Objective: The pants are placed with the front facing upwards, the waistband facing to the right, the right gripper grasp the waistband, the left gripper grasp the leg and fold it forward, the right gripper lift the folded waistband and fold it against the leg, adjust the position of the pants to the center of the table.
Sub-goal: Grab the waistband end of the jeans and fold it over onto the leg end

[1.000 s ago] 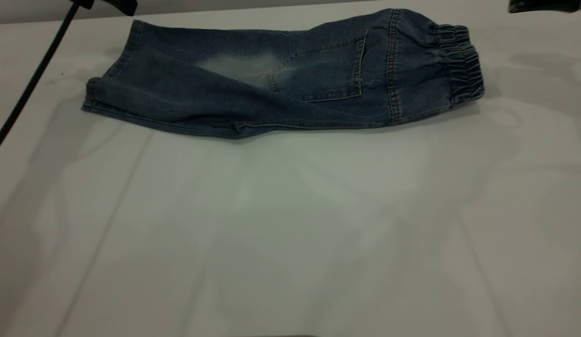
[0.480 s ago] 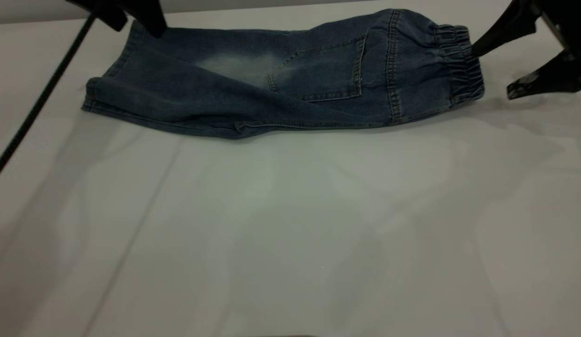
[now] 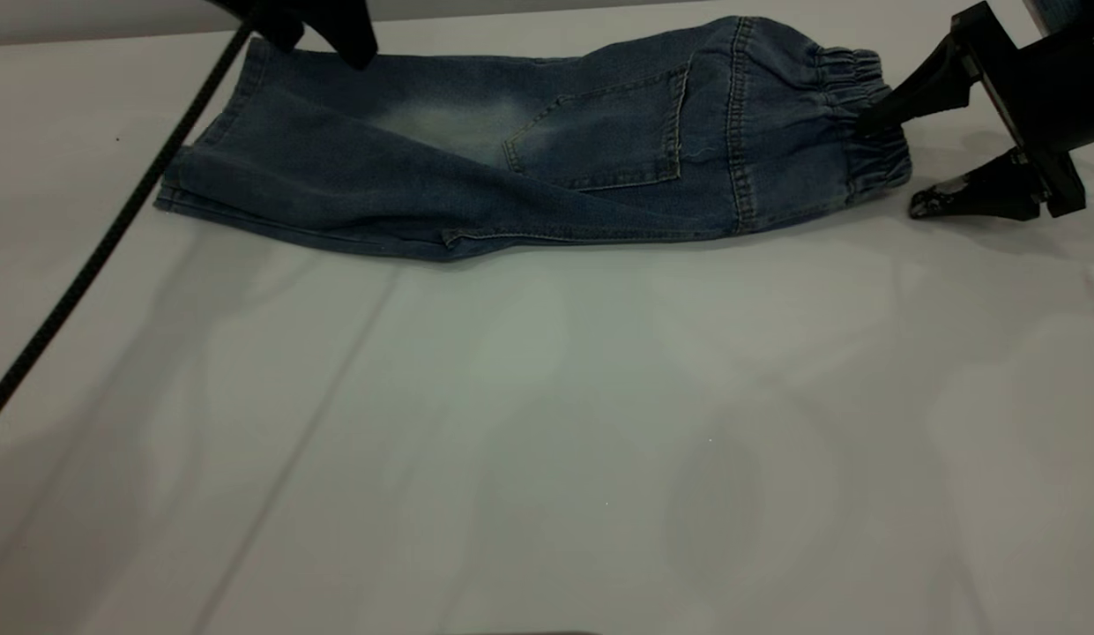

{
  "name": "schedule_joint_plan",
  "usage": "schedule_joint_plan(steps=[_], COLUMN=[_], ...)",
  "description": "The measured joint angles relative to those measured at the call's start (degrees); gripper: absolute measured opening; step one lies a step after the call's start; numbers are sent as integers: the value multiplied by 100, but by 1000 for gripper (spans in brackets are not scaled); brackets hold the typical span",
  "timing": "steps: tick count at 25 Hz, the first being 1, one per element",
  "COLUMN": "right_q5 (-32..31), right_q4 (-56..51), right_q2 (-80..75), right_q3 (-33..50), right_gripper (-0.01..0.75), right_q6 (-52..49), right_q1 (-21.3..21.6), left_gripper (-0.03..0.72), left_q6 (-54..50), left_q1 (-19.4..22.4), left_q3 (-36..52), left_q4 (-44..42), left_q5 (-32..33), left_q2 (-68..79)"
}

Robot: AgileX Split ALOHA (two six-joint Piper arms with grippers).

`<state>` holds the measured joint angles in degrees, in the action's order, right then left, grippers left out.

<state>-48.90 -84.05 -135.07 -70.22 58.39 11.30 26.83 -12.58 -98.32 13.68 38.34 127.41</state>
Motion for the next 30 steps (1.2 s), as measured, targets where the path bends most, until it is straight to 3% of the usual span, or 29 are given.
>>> schedule_joint_plan(steps=[12, 15, 20, 21, 30], right_q5=[-14, -20, -325, -432, -1027], right_q4=[-1601, -1619, -1554, -1549, -742], right_q2=[-187, -227, -234, -234, 187], right_q3=[0, 0, 0, 0, -576], right_gripper=[571, 468, 100, 70, 50], right_q6=[1362, 1420, 1541, 1569, 893], right_q1=[-284, -361, -403, -410, -424], left_gripper=[586, 586, 586, 586, 586], left_q6=[7, 1, -3, -3, -23], left_q1=[-438, -516, -630, -659, -1036], left_q3=[-5, -11, -49, -64, -565], left_q4=[80, 117, 323, 336, 414], left_q5=[-378, -462, -718, -765, -859], left_q2=[25, 135, 458, 524, 1151])
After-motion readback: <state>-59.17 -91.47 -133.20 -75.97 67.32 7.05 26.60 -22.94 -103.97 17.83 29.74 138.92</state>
